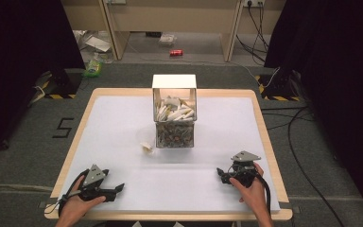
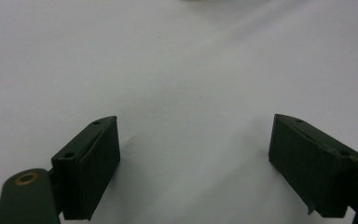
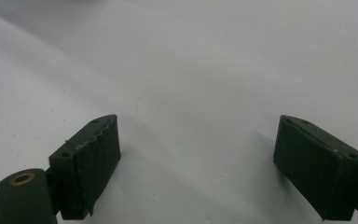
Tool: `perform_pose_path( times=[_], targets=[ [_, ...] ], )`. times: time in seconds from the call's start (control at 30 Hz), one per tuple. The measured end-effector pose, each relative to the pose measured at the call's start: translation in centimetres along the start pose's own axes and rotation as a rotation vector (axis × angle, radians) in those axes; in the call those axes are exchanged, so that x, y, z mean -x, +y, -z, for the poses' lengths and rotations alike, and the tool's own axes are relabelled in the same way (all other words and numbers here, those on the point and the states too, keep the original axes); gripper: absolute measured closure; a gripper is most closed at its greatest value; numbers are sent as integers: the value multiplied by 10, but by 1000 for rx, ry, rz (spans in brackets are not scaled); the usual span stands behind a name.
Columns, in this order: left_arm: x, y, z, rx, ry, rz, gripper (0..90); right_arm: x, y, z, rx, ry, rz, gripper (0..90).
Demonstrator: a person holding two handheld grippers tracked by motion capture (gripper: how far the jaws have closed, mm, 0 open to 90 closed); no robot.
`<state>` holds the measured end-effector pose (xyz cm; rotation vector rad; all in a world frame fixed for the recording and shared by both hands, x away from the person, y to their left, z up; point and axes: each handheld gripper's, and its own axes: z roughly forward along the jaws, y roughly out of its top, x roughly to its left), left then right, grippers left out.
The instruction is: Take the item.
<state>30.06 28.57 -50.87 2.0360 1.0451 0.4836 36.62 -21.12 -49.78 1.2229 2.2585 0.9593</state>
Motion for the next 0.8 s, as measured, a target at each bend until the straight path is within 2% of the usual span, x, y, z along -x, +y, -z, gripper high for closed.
perform_pose_path(
  times=[0.3, 0.8],
  targets=[
    [0, -12, 3, 70, -2, 10, 153, 0, 0, 0, 0, 1, -1, 151],
    [0, -16, 3, 98, 3, 19, 153, 0, 0, 0, -1, 2, -2, 151]
  ],
)
